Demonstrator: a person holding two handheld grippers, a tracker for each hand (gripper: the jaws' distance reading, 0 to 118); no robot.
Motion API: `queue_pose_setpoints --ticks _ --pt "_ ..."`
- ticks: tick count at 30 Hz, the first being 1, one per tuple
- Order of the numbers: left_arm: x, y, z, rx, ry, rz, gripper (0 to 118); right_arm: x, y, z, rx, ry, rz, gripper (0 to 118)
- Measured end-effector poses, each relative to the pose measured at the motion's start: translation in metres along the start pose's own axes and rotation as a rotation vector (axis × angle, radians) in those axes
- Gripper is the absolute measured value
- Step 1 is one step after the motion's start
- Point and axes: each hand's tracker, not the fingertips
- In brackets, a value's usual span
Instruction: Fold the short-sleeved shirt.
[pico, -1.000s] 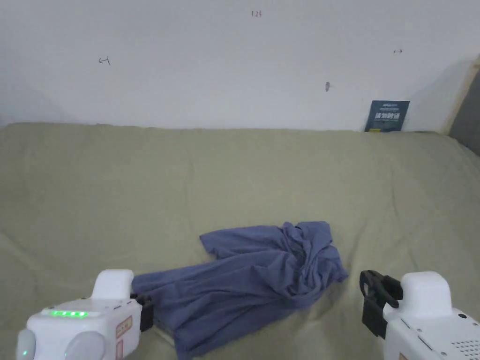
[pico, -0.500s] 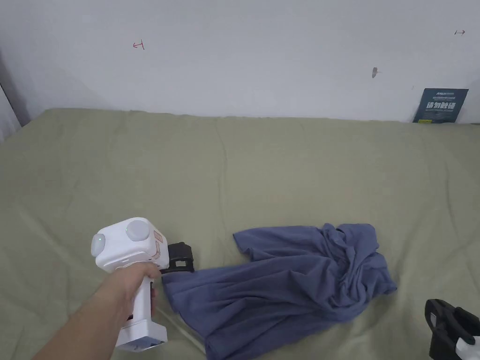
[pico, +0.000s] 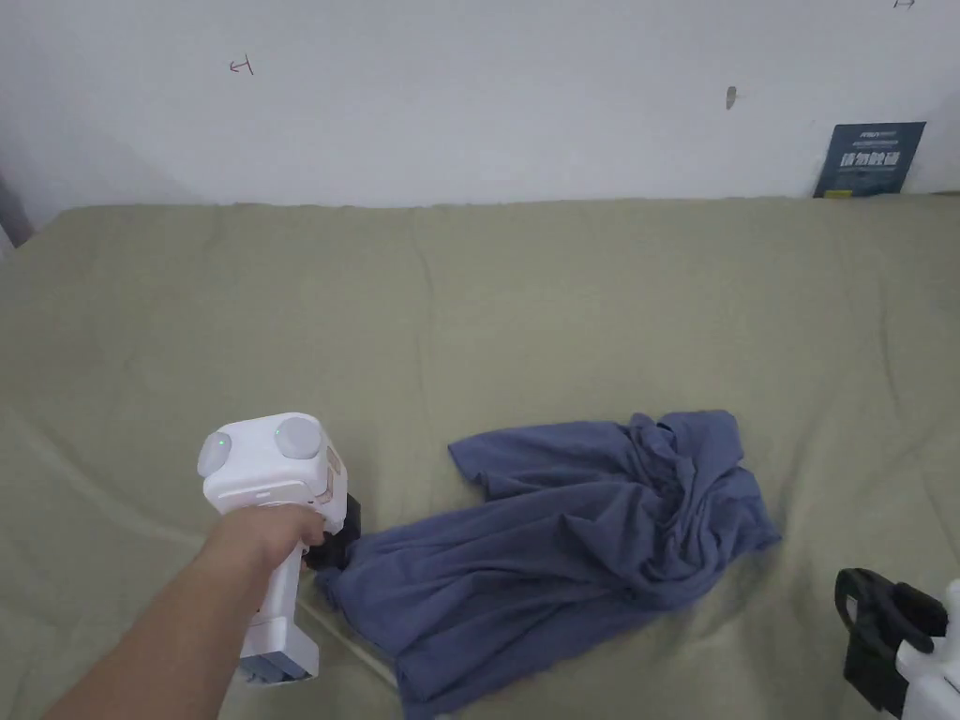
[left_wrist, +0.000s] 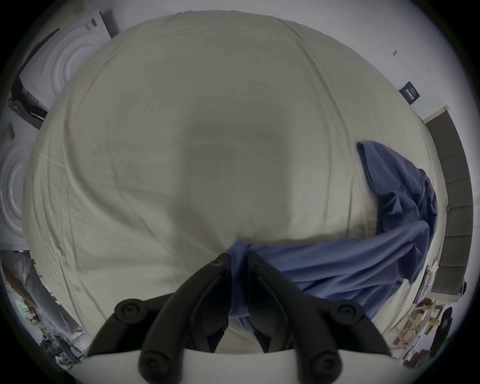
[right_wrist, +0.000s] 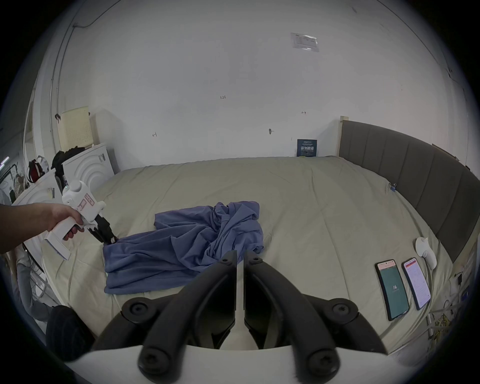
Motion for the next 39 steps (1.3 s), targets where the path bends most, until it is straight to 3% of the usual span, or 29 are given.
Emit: queue_pose_setpoints --ticks 4,8,10,15,18,20,26,27,29,30,34,39 --pt "-0.005 -0.009 0.016 0.097 -0.123 0.084 7 0.006 -0.004 0.005 0.0 0.002 0.0 6" --pt "-0.01 -0.017 0.046 0.215 -0.096 0.003 7 0.016 0.008 -0.005 -0.013 -0.011 0.082 7" --pt "-0.018 -0.036 0.07 0.311 -0.219 0.011 7 0.027 0.021 -0.019 -0.016 -0.002 0.09 8" --pt "-0.028 -0.054 0.076 0.353 -0.249 -0.006 7 0.044 0.059 -0.091 -0.102 0.007 0.198 9" --pt "-0.029 -0.056 0.073 0.383 -0.282 -0.002 7 0.06 0.085 -0.154 -0.185 0.037 0.129 9" --pt "-0.029 -0.053 0.07 0.388 -0.296 -0.006 7 0.069 0.1 -0.196 -0.228 0.012 0.127 9" --pt "-0.033 -0.047 0.067 0.41 -0.338 -0.019 7 0.083 0.124 -0.301 -0.383 0.089 0.097 12" --pt "-0.035 -0.045 0.066 0.413 -0.338 -0.017 7 0.084 0.127 -0.315 -0.415 0.1 0.04 23" --pt "-0.037 -0.042 0.064 0.415 -0.345 -0.019 7 0.086 0.128 -0.346 -0.54 0.114 -0.129 97" --pt "-0.038 -0.04 0.062 0.416 -0.34 -0.021 7 0.084 0.124 -0.357 -0.601 0.104 -0.18 118" --pt "-0.039 -0.034 0.054 0.412 -0.324 -0.032 7 0.073 0.12 -0.383 -0.6 -0.024 -0.299 117" --pt "-0.043 -0.029 0.042 0.4 -0.325 -0.032 7 0.057 0.115 -0.399 -0.693 -0.15 -0.303 114"
